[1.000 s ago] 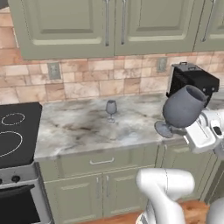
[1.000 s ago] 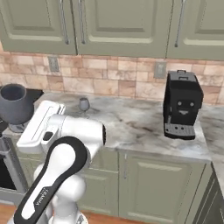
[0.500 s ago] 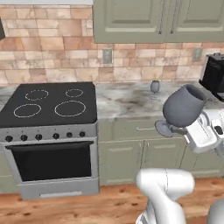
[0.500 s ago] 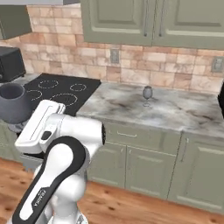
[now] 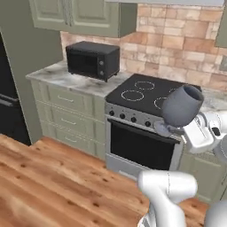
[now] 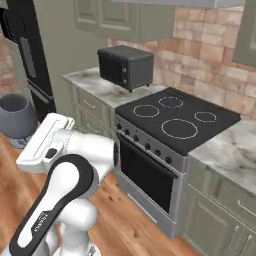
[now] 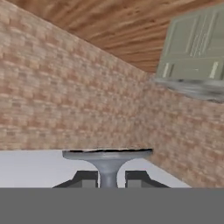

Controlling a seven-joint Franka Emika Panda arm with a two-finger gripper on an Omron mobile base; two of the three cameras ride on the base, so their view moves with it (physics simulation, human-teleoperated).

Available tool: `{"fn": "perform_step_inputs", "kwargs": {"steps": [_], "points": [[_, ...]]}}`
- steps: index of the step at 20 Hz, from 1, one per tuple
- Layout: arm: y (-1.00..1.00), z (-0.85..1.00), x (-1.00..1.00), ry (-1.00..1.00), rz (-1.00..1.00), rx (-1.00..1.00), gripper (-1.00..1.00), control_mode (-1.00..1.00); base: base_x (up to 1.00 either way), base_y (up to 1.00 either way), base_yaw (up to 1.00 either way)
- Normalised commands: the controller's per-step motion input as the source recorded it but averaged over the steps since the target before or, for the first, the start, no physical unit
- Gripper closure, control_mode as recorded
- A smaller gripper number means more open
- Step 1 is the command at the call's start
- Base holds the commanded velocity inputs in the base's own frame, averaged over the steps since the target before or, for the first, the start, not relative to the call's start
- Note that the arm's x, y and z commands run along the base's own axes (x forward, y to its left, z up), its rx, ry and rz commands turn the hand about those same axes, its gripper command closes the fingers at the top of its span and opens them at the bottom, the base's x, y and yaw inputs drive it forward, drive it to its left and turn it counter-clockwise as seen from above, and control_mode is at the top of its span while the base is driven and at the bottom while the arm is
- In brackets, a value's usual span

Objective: Retrieve the wine glasses from the counter and place one next to each plate.

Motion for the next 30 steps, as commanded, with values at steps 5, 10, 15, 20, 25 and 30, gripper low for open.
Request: {"fn": "perform_step_inputs", "kwargs": {"steps": [5,10,15,20,25,30], "points": [[0.0,0.0,0.0,0.0,0.0,0.0,1.0,1.0,0.0,0.0,1.0],[0.0,0.0,0.0,0.0,0.0,0.0,1.0,1.0,0.0,0.0,1.0],[0.0,0.0,0.0,0.0,0.0,0.0,1.0,1.0,0.03,0.0,1.0],[0.0,0.0,0.0,0.0,0.0,0.0,1.0,1.0,0.2,0.0,1.0],[0.0,0.0,0.0,0.0,0.0,0.0,1.0,1.0,0.53,0.0,0.97],[0.0,0.0,0.0,0.0,0.0,0.0,1.0,1.0,0.87,-0.37,0.71]]}}
